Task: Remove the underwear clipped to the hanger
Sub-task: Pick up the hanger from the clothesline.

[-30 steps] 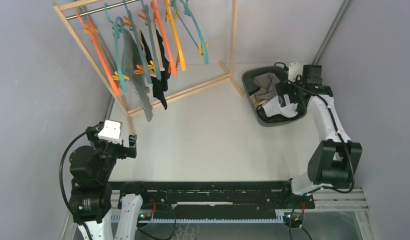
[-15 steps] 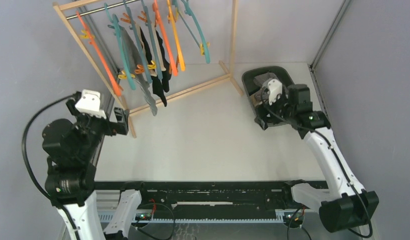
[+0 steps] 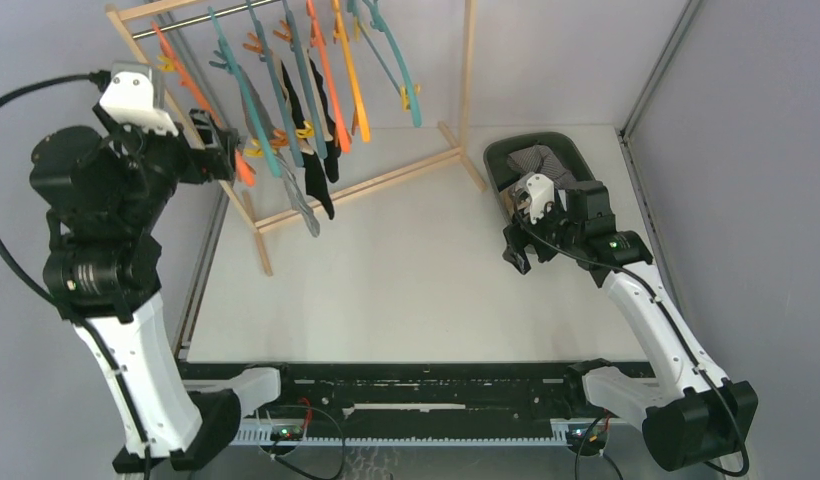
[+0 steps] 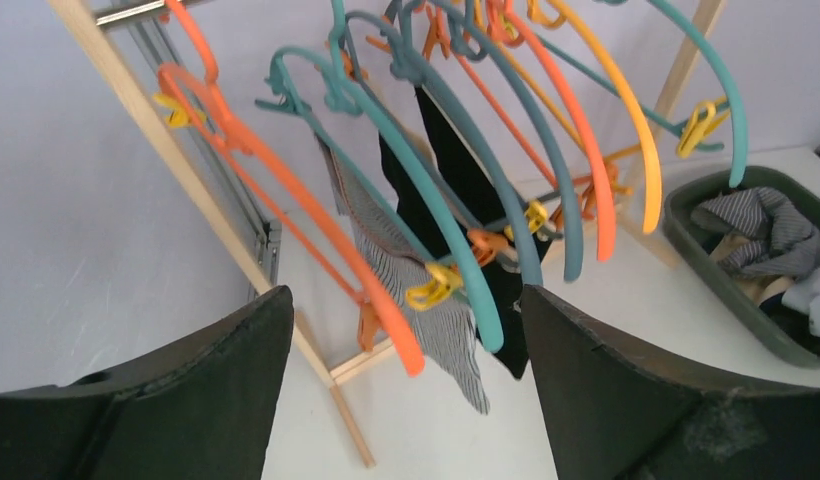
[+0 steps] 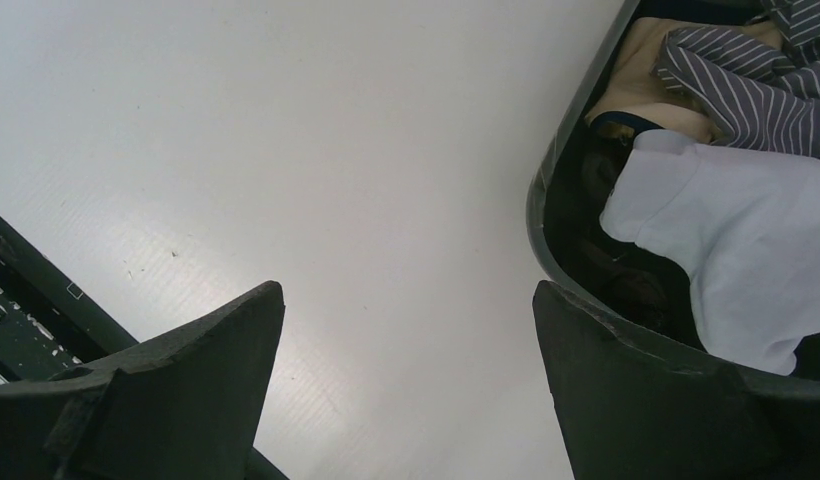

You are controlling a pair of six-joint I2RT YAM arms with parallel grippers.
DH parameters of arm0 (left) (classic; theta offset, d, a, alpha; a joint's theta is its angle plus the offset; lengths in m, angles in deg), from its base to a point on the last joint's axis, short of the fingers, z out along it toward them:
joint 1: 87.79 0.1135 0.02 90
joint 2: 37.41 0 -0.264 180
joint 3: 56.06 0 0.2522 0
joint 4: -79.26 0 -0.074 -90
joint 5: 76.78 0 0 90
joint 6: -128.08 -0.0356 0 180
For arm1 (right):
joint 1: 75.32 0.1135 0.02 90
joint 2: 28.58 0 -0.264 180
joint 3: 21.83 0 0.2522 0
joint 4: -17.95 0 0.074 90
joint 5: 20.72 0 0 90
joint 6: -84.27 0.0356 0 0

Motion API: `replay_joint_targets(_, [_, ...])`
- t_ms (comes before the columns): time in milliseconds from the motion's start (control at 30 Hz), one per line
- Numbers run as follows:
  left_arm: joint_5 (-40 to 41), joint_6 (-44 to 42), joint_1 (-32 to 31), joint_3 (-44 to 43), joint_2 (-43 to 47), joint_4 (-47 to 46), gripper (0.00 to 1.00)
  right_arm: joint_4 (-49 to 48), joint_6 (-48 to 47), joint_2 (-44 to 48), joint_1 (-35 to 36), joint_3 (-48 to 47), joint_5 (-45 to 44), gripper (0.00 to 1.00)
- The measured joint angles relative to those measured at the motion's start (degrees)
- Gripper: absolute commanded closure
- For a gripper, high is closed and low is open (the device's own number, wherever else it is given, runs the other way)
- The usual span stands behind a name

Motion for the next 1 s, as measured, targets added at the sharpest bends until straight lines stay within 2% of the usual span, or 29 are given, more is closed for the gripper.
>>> replay_joint_targets(133, [3.32, 0.39, -3.67, -4.96, -4.44, 0.37, 0.15, -0.02, 0.00, 0.00, 0.00, 0.04, 0.02, 0.07])
replay_joint_targets(500, [13.38, 0.37, -9.55, -5.16, -13.09, -1.36, 0.18, -0.17, -0.17, -2.49, 0.26, 0.57, 0.42, 0.07])
replay_joint_targets(1000, [21.73, -0.28, -12.09, -5.53, -22.14, -4.94, 0.39, -0.11, -0.22, -3.43, 0.68, 0.70, 0.39, 0.08])
